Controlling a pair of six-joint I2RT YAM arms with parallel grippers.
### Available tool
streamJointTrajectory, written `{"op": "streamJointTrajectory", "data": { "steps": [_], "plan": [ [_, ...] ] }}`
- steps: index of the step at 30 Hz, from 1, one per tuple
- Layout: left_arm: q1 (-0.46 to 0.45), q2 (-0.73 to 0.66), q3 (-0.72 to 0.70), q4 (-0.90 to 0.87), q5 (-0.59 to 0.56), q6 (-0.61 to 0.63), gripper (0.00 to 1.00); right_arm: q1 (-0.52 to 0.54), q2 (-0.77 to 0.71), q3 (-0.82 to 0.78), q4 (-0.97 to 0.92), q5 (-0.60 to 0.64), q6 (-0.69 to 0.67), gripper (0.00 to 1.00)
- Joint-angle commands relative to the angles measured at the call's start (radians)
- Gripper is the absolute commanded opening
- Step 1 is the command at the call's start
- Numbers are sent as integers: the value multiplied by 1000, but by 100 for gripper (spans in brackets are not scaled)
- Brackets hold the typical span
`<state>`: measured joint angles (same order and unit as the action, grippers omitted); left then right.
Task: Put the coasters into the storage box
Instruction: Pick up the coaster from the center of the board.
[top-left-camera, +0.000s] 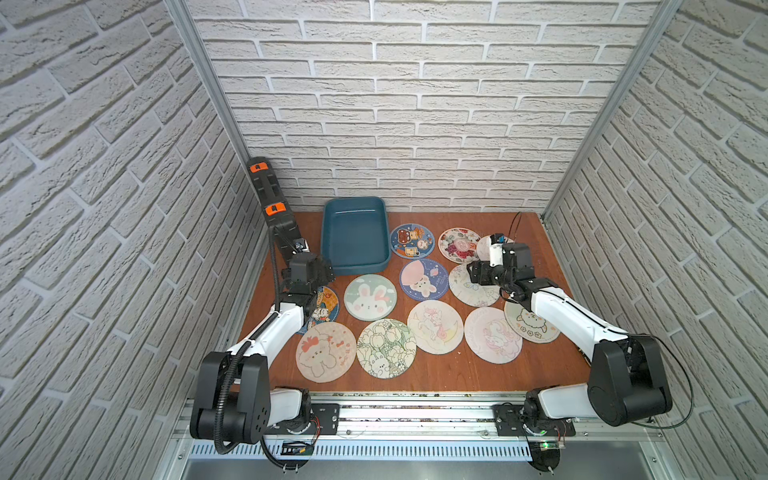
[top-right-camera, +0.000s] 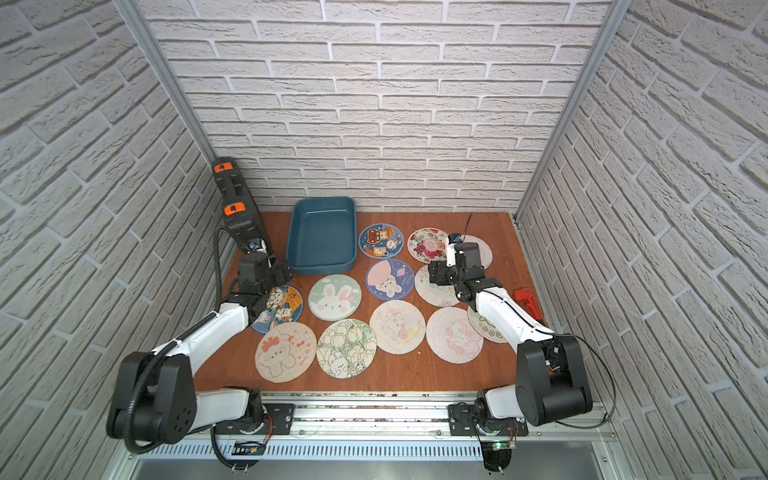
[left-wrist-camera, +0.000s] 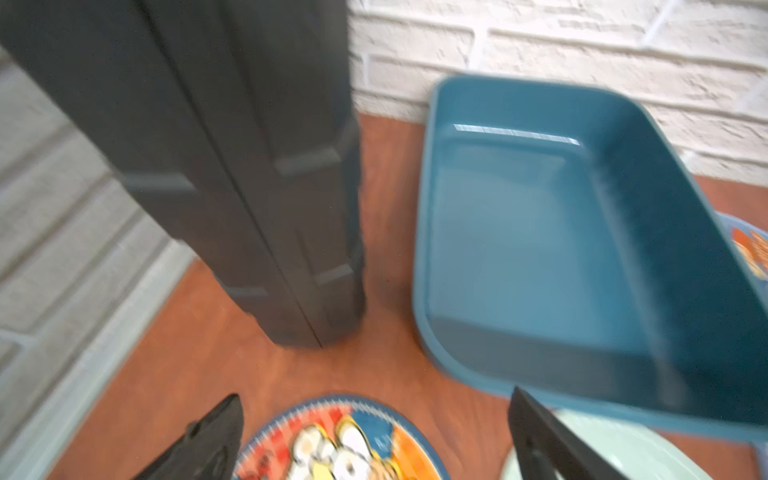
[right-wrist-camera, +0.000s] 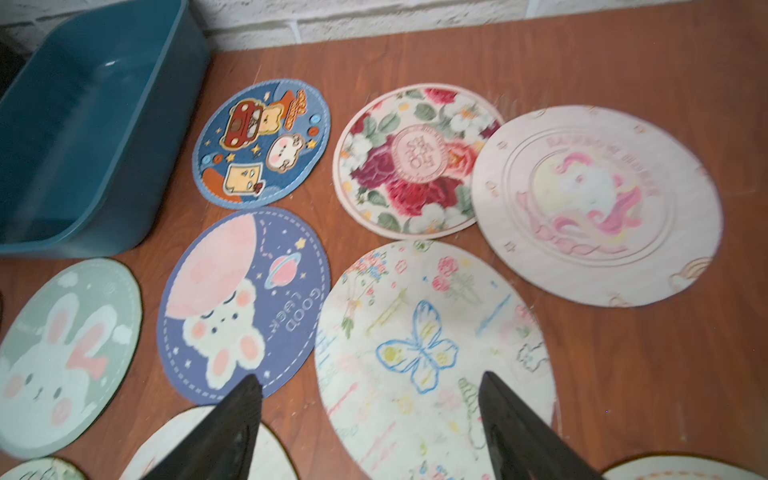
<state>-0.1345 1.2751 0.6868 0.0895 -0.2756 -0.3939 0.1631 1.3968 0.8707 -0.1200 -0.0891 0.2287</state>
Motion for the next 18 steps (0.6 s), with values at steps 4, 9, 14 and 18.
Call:
{"op": "streamJointTrajectory", "data": {
  "steps": [4,9,14,18],
  "plan": [
    [-110,-34,-20,-180,117,-231,98,131,20,23,-33,-61,110,82],
    [-199,-36,-58,-148,160,-347,98,288,147,101,-43,-51,133,80],
    [-242,10,-76,-132,181,-436,98,414,296,199,-26,-68,145,79],
    [-265,42,-93,-117,191,-480,98,482,394,262,11,-106,172,77]
  ]
}}
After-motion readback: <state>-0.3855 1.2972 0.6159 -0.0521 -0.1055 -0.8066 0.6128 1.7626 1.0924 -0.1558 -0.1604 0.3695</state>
